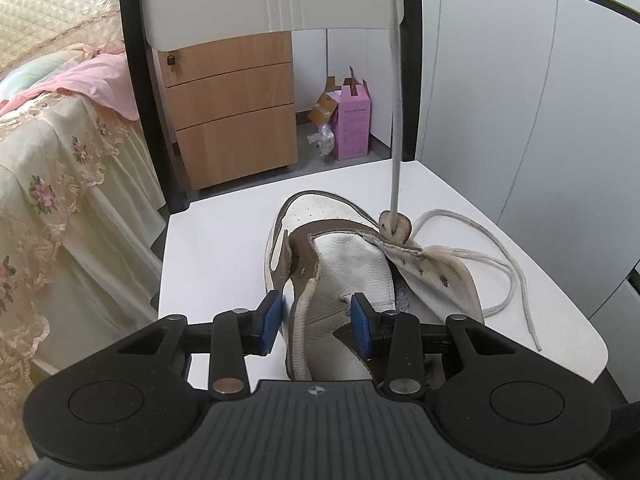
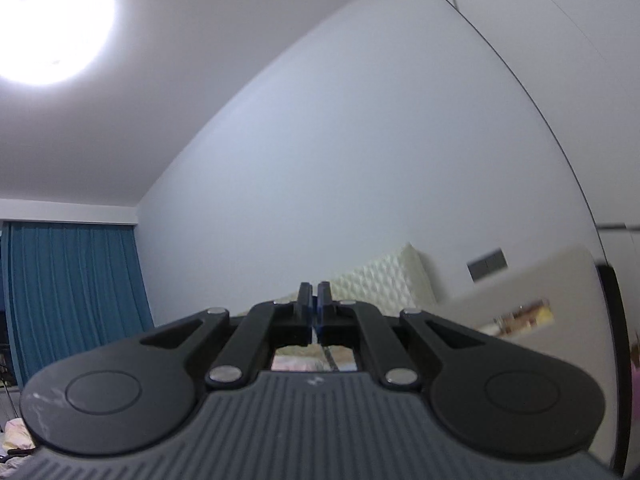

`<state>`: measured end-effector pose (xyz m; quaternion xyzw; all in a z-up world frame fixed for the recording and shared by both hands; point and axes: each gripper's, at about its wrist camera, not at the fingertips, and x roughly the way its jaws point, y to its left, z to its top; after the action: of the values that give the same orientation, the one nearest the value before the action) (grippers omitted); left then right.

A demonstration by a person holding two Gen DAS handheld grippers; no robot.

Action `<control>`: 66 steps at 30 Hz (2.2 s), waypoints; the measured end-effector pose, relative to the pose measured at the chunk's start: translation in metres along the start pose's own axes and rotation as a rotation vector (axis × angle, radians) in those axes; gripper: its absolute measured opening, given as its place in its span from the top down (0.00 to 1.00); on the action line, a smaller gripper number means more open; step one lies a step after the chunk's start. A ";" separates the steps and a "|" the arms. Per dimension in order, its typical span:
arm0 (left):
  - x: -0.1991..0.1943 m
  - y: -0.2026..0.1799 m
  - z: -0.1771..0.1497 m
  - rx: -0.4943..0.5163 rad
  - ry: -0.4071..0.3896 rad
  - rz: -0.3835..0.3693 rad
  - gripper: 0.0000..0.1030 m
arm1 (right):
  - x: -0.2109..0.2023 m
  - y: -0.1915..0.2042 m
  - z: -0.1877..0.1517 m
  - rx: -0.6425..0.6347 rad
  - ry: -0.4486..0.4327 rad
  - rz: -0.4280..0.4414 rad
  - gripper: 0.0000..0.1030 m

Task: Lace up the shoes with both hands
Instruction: 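Pull the lace up out of the eyelet with the right tool, then grasp the raised lace with the left tool while the right tool holds it up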

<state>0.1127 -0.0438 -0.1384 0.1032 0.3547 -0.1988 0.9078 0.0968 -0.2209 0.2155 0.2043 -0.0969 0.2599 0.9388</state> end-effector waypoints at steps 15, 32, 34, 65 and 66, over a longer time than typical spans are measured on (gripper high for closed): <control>0.000 -0.006 0.007 -0.039 -0.012 0.022 0.59 | 0.009 0.040 0.051 -0.081 0.021 -0.051 0.97; -0.076 0.019 -0.016 -0.084 -0.212 0.060 0.51 | 0.006 -0.025 -0.079 0.066 0.389 -0.338 0.97; -0.077 0.020 -0.021 -0.102 -0.204 0.049 0.50 | -0.003 -0.028 -0.095 0.122 0.416 -0.365 0.97; -0.108 -0.052 -0.007 -0.002 -0.215 0.200 0.51 | -0.083 -0.124 -0.217 0.415 0.666 -0.050 0.97; -0.111 -0.058 0.002 0.017 -0.220 0.234 0.51 | -0.085 -0.125 -0.213 0.433 0.653 -0.037 0.97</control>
<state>0.0148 -0.0651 -0.0637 0.1290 0.2371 -0.1045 0.9572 0.1068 -0.2644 -0.0421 0.3059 0.2676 0.3085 0.8600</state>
